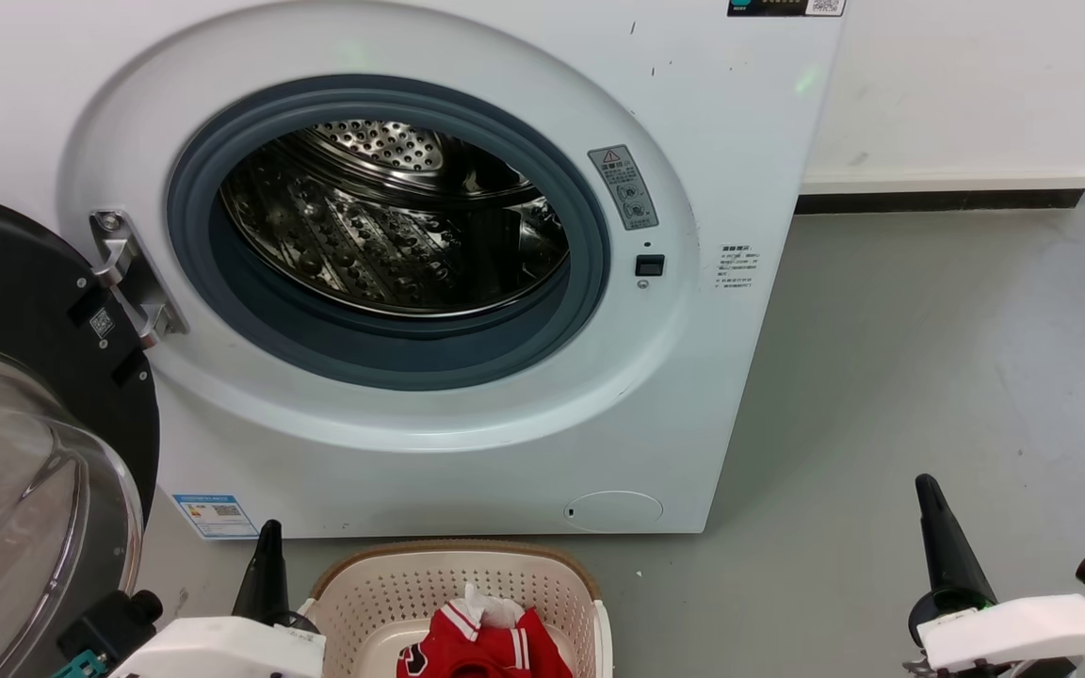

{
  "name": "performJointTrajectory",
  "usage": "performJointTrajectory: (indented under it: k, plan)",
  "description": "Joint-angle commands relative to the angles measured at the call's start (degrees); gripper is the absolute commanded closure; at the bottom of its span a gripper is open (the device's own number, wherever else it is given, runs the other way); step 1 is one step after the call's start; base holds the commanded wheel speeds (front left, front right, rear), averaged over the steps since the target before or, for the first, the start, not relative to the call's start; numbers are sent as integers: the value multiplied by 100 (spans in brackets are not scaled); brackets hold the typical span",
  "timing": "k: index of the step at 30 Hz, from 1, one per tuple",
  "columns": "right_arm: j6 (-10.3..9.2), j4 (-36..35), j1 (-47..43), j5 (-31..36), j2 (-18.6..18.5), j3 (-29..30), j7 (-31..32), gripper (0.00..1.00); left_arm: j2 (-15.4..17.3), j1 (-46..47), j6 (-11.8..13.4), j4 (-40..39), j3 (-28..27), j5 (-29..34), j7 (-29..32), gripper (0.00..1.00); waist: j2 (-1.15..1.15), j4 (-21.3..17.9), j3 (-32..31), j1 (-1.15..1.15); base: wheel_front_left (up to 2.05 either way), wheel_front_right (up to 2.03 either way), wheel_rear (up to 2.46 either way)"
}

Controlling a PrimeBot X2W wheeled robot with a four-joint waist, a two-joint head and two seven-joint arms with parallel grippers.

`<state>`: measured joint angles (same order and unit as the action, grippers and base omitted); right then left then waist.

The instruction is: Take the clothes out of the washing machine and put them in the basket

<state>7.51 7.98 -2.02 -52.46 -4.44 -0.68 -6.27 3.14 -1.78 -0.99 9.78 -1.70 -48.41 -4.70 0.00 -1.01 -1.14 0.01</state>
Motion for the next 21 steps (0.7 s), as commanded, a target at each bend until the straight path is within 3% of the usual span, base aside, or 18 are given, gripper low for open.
performJointTrajectory:
  k: [1,21]
  plan:
    - [-1,-13,187,-213,-45,27,51,100,35,153,-45,-20,-25,-205,40,100,0,2,3,0,0,0,0]
    - [-2,181,409,-1526,-55,157,379,100,36,382,-247,121,-159,-1587,376,100,0,27,36,0,0,0,0]
